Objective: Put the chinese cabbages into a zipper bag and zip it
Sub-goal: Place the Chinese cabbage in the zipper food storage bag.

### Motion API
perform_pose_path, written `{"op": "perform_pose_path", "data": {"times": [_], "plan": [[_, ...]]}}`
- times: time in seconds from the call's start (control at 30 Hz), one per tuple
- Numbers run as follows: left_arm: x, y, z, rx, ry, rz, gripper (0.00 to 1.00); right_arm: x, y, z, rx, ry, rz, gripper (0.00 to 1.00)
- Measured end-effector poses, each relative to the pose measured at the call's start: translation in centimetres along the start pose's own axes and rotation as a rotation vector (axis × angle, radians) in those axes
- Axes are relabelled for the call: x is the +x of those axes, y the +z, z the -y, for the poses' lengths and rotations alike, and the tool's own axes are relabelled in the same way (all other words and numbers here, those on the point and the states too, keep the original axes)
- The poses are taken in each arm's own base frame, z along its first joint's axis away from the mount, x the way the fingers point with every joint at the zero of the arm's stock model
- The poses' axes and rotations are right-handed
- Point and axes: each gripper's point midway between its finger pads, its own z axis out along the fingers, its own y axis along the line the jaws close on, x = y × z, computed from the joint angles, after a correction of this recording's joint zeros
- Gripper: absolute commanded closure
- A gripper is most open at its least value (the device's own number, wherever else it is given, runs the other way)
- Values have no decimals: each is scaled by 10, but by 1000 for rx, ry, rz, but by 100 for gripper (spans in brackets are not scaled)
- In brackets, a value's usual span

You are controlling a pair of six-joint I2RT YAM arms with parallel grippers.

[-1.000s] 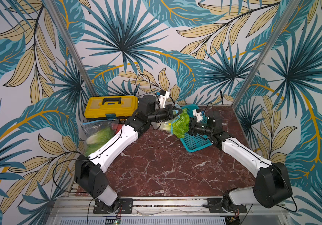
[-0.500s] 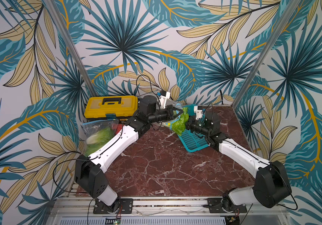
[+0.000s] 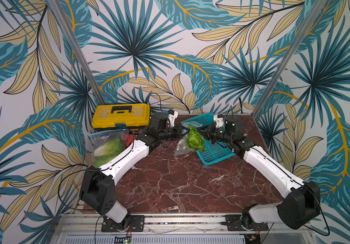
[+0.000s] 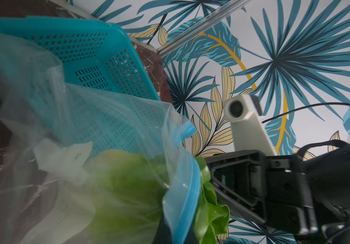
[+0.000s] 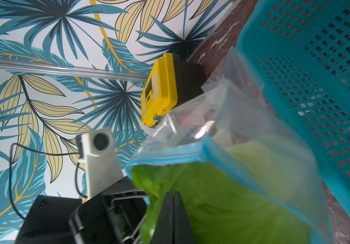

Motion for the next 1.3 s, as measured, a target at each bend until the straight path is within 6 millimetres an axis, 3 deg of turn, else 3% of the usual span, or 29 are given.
{"op": "perform_pose_path", "data": {"times": [0.1,0.23,0.4,0.53,0.63,0.73,0.87,1.03,1.1,1.2,1.3], "plan": [[8,5,-11,-22,-36,-23,100,8,1,-5,10,-1,-19,100],[22,7,-39,-75,-84,-45,100,18,15,17,93,13,-40,97],[29,-3,-88,-169,-174,-55,100,22,23,57,241,-24,-67,58],[24,-6,-90,-166,-178,-44,100,31,13,70,327,-126,-131,37],[25,-6,-88,-157,-179,-52,100,47,10,87,368,-147,-205,30],[26,-7,-84,-145,-180,-58,100,71,9,99,405,-178,-281,29],[25,-10,-74,-120,-176,-60,100,95,12,92,397,-293,-356,29],[20,-14,-52,-82,-163,-62,100,95,26,93,393,-424,-401,34],[20,-16,-44,-79,-156,-65,100,96,34,99,394,-456,-421,39],[26,-16,-36,-82,-150,-80,100,100,42,104,377,-488,-435,61],[29,-15,-28,-82,-143,-90,100,99,49,105,337,-501,-403,74]]}}
